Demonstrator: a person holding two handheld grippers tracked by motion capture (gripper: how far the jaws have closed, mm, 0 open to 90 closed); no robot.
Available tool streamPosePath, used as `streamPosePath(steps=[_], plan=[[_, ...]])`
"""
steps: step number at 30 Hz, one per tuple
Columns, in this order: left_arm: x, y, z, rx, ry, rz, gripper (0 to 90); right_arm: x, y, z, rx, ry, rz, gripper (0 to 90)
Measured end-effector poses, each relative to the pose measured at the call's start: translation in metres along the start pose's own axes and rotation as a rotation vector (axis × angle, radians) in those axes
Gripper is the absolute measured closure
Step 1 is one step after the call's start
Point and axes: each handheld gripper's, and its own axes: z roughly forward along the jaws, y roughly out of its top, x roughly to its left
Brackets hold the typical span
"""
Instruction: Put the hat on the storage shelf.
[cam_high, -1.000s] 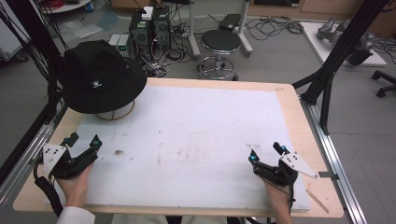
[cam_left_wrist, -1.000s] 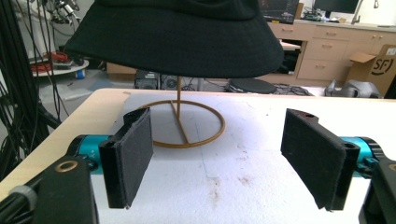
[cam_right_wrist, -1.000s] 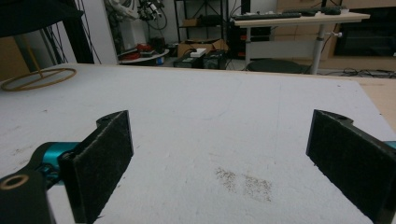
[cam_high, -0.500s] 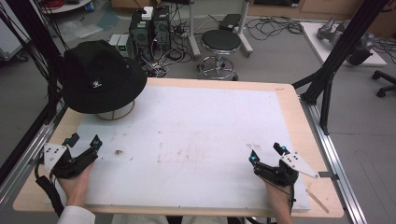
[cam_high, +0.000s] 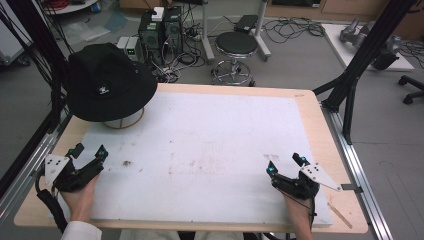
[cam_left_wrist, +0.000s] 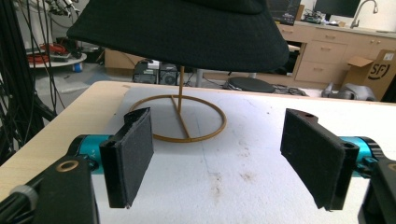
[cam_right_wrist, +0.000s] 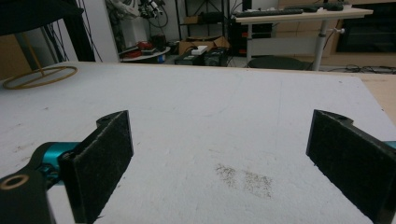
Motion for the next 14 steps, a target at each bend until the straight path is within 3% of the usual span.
streamPosePath(steps=[14], plan=[[0.0023,-0.0016,0.0001,-0.002,-0.007,-0.020,25.7,-0.0006,-0.0001,0.0004,-0.001,-0.002,-0.002,6.4]])
